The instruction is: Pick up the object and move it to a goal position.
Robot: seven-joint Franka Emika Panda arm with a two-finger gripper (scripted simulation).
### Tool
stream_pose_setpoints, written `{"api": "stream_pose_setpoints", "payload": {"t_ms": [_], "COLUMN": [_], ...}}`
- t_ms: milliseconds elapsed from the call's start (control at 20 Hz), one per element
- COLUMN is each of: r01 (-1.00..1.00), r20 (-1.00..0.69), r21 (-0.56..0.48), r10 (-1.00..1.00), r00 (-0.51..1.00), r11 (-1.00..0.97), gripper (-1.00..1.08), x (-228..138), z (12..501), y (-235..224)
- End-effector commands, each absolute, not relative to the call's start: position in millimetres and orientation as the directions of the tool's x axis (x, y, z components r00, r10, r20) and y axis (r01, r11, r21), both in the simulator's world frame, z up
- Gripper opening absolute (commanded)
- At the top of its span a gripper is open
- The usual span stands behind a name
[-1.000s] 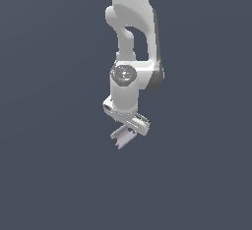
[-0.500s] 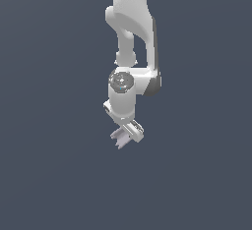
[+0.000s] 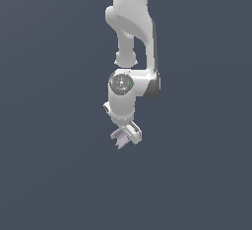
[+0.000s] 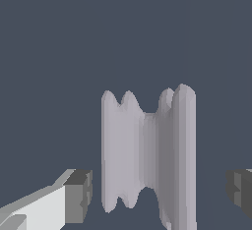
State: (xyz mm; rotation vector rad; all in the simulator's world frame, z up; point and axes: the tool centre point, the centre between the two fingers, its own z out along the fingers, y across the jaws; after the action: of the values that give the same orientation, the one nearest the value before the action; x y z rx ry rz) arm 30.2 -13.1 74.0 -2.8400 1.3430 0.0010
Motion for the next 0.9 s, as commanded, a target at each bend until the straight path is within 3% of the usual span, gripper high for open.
{"api": "stream_pose_setpoints", "payload": {"t_ms": [0, 750, 800, 850], "r01": [-0.773, -0.776, -0.776, -0.776], "r20": [-0.001, 0.0, 0.0, 0.0], "r21": [0.0, 0.0, 0.0, 0.0], "r10": [-0.773, -0.776, -0.776, -0.776], "r00": [0.634, 0.631, 0.631, 0.631], "r11": [-0.634, -0.631, -0.631, -0.631], "gripper": [1.0, 1.0, -1.0, -1.0], "x": [30, 30, 30, 30], "z": [73, 24, 24, 24], "y": [-13, -13, -13, -13]}}
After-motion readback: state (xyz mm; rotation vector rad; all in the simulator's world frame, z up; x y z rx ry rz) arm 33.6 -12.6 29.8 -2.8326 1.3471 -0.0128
